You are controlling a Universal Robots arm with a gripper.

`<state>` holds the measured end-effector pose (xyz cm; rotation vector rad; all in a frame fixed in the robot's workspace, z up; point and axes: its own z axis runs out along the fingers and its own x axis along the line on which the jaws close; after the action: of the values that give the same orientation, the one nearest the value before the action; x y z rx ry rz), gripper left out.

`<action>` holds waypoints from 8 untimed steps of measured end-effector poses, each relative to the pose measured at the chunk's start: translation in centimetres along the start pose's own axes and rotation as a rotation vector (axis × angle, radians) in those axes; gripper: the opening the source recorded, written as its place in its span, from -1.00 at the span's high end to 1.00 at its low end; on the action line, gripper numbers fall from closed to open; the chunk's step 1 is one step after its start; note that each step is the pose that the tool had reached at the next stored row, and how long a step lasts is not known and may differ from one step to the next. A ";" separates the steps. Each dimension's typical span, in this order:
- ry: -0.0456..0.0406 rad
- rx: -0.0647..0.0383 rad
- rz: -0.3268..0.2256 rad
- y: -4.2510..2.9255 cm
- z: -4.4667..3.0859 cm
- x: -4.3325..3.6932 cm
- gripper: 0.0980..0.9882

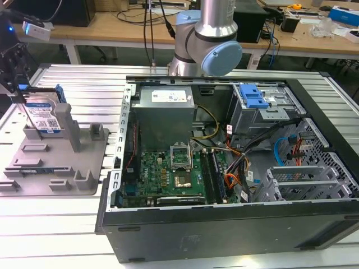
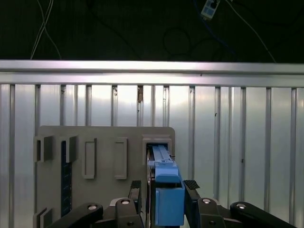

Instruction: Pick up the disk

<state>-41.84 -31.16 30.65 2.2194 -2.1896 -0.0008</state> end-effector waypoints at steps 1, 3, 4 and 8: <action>-0.0001 0.000 0.001 -0.03 0.04 0.00 0.16; -0.0001 0.000 0.004 -0.15 0.13 0.00 0.16; -0.0002 -0.001 0.005 -0.15 0.18 0.00 0.16; -0.0001 -0.001 0.006 -0.16 0.45 0.00 0.16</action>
<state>-41.68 -31.16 30.20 2.2126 -2.1961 -0.0015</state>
